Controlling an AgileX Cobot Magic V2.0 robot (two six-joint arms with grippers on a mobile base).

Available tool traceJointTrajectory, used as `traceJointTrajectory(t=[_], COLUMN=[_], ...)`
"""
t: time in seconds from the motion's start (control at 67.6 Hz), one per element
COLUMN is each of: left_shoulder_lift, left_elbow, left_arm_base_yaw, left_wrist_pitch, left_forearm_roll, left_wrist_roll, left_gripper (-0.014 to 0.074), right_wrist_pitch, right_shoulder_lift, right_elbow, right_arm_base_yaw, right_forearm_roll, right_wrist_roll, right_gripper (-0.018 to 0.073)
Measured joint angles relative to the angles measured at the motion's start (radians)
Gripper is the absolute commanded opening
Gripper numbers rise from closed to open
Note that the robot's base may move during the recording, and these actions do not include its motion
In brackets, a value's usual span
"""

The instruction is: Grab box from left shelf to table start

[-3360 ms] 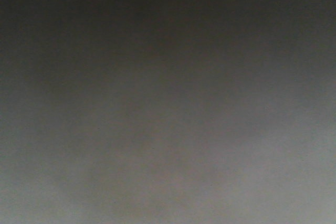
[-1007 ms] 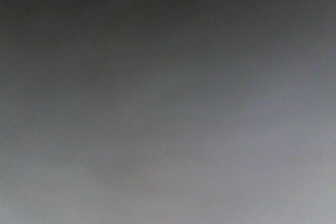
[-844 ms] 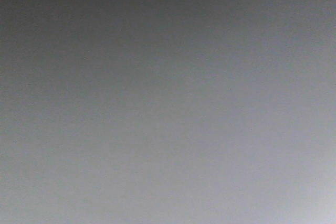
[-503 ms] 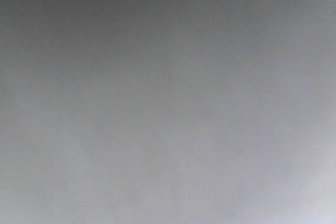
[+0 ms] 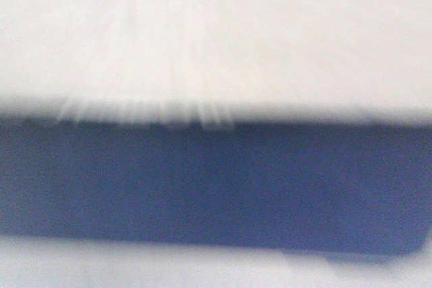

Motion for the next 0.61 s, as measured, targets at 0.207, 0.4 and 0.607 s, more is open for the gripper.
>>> traceJointTrajectory(t=[0.207, 0.4, 0.607], left_shoulder_lift=[0.198, 0.352, 0.484], left_elbow=[-0.068, -0.073, -0.073], left_arm_base_yaw=[0.000, -0.004, -0.005], left_wrist_pitch=[-0.050, -0.114, -0.159], left_forearm_roll=[0.009, 0.009, 0.008], left_wrist_roll=[0.002, 0.002, 0.002], left_gripper=[-0.0099, -0.0099, -0.0099], right_wrist_pitch=[-0.044, -0.119, -0.202], right_shoulder_lift=[0.171, 0.303, 0.401], right_elbow=[-0.018, -0.018, -0.023], right_arm_base_yaw=[0.000, 0.000, 0.000], right_forearm_roll=[-0.026, -0.049, -0.069], right_wrist_roll=[0.000, 0.000, 0.000], right_gripper=[0.0067, 0.0067, 0.0067])
